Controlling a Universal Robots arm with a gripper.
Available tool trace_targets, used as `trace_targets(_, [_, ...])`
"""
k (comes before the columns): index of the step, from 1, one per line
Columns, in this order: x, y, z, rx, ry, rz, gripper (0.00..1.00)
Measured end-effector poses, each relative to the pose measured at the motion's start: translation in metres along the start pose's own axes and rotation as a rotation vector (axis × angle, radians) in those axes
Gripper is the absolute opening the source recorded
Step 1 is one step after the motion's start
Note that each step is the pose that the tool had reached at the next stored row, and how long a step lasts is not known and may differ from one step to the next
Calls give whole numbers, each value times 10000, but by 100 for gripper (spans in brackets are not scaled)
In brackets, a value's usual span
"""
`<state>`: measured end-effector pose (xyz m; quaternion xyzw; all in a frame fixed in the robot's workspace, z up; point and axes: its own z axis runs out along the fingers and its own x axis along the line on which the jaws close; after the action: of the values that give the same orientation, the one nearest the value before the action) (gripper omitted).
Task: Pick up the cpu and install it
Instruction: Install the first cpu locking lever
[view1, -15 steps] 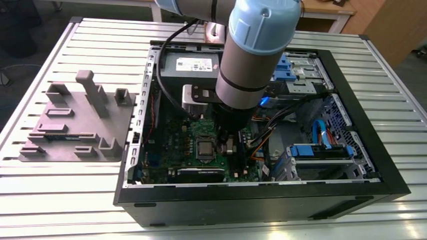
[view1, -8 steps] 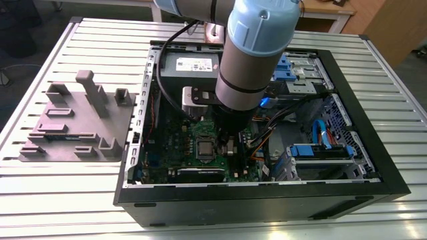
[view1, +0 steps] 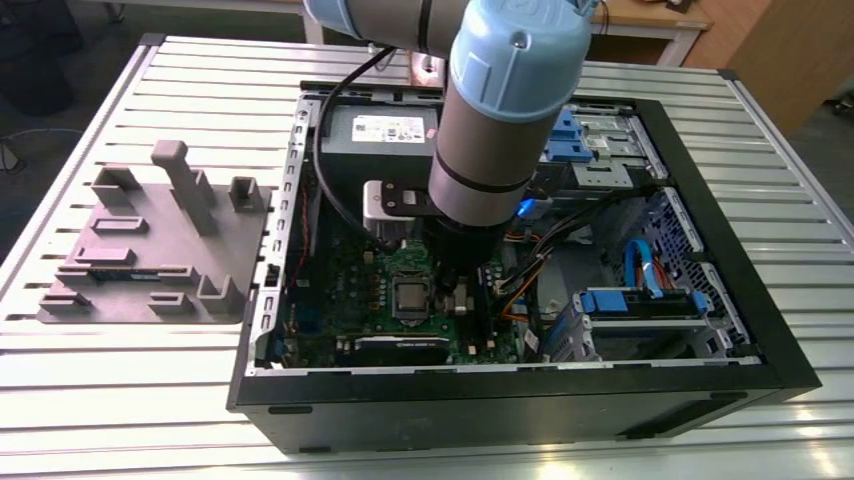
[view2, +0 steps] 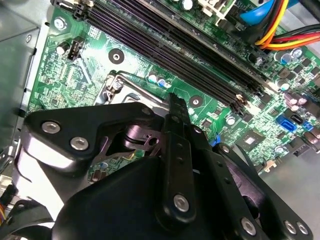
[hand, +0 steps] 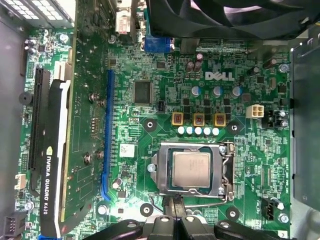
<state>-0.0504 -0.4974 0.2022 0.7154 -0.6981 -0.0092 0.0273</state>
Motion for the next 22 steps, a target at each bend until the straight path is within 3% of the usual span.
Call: trace_targets(22, [12, 9, 136, 7, 15, -169, 10])
